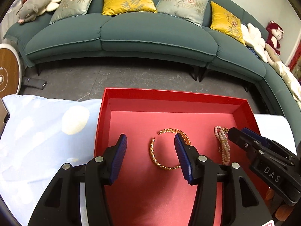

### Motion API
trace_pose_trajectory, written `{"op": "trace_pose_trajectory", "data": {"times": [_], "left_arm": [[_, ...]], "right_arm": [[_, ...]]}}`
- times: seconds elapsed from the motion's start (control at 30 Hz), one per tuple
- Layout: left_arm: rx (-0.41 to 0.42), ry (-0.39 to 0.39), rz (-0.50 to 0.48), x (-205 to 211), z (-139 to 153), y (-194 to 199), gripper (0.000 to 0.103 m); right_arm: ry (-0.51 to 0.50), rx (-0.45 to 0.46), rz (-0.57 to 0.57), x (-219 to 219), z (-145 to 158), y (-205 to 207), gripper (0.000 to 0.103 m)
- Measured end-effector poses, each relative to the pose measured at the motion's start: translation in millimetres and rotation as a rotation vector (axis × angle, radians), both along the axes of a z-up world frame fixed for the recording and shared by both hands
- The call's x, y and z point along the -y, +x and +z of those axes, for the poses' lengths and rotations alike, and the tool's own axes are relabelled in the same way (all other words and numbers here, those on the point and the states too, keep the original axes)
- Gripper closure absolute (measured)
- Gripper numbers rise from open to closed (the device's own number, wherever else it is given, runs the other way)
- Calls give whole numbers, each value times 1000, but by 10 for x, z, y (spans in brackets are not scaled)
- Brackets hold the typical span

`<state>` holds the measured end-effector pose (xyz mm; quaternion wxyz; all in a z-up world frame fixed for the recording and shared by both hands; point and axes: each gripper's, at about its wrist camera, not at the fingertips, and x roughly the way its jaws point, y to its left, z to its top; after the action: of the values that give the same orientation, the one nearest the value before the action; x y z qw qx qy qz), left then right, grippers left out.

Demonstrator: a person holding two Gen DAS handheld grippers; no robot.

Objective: Organize jewelry
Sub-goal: 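Carry both bracelets into the red box and open both tools to release them, then withdraw both open tools from the red box toward the remaining jewelry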

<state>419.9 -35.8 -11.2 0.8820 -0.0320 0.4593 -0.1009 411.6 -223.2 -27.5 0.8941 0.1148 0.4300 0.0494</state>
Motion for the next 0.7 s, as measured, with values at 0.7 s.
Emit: {"op": "trace_pose_trajectory", "data": {"times": [0.7], "left_arm": [[123, 9, 47, -324, 719, -1430, 46]], "right_arm": [[-99, 179, -53, 362, 884, -1367, 59]]}}
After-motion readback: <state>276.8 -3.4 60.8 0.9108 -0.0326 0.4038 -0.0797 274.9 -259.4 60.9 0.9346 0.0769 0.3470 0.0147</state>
